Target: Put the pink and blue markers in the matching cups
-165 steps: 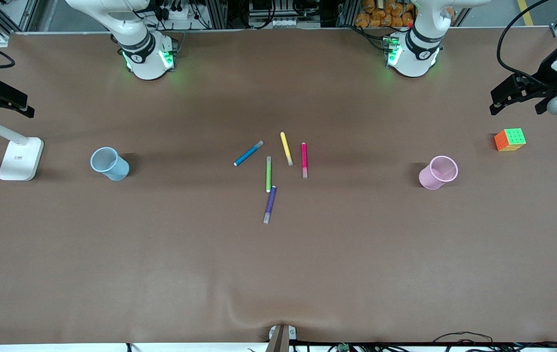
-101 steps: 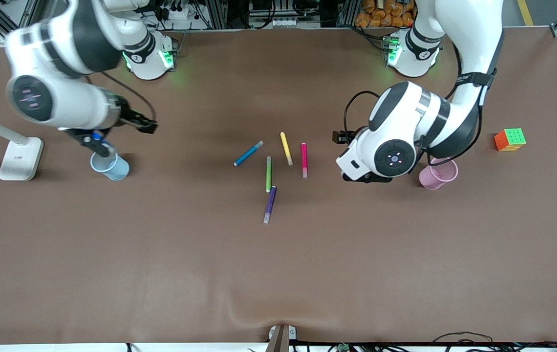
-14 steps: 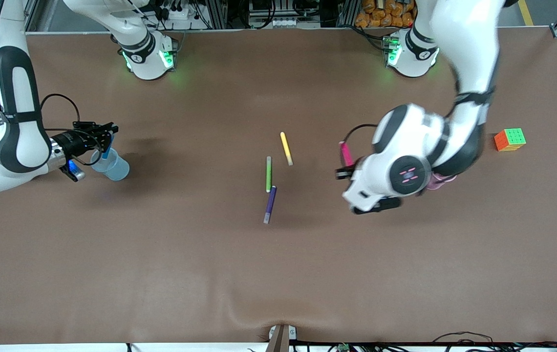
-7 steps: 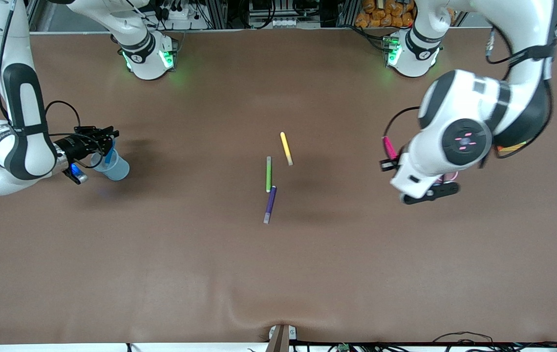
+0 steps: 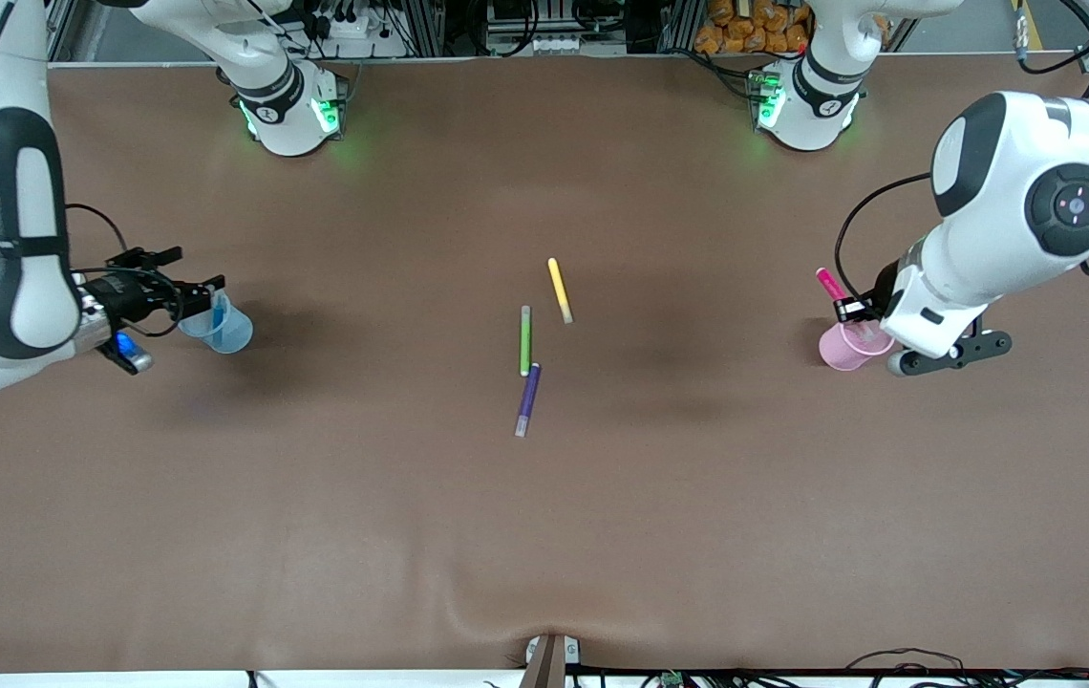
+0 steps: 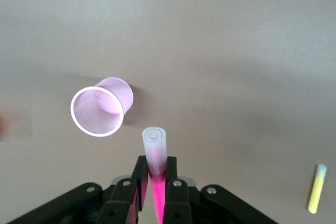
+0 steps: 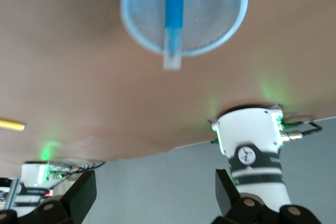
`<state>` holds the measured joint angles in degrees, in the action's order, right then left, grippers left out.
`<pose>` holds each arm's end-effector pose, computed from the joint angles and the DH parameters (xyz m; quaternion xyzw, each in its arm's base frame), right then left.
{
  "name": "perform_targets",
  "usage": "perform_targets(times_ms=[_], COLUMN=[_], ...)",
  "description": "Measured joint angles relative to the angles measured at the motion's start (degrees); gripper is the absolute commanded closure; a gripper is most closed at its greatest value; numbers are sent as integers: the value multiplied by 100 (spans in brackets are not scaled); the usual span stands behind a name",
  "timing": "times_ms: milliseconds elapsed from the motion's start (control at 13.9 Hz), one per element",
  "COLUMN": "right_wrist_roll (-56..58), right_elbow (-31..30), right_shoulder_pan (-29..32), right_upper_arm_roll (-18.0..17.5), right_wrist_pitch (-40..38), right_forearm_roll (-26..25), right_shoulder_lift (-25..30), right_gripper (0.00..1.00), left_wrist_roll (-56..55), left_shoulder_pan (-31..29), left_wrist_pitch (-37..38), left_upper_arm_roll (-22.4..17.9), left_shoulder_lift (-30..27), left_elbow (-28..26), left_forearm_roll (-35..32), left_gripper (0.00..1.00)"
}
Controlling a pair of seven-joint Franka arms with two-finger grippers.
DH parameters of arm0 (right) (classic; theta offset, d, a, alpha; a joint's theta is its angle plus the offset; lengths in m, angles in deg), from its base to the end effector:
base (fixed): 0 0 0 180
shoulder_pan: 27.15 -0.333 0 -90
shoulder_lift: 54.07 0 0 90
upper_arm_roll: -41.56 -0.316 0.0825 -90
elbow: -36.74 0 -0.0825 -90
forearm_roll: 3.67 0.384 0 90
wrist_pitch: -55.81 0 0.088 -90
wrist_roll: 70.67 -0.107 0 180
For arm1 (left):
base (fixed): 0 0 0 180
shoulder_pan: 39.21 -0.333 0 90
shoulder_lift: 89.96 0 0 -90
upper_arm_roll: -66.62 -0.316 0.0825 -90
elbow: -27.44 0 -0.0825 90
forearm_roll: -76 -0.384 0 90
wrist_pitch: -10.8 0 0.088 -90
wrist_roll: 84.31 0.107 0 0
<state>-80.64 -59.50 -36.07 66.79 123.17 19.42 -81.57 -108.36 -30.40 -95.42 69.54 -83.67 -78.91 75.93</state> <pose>0.5465 -0.0822 0.3186 -0.8569 0.2407 0.4379 0.1268 0.5664 -0.1167 0.4503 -0.9927 -0.1069 0.0539 0.0151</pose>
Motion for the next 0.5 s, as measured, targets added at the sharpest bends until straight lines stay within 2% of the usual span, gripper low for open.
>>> perform_targets(times_ms=[288, 504], right_wrist_roll=[-40, -44], right_elbow=[1295, 2264], right_shoulder_pan=[-157, -264], right_upper_arm_roll=[-112, -469], right_wrist_pitch=[-854, -947], right_forearm_roll=[-113, -380], right_shoulder_lift=[41, 60], right_gripper=[0, 0], left_wrist_roll=[36, 51], left_shoulder_pan=[-13, -161], left_wrist_pitch=[-515, -971], left_upper_arm_roll=[3, 3], left_shoulder_lift=[-193, -194], left_elbow=[-508, -818], left_forearm_roll=[-311, -494], left_gripper=[100, 100])
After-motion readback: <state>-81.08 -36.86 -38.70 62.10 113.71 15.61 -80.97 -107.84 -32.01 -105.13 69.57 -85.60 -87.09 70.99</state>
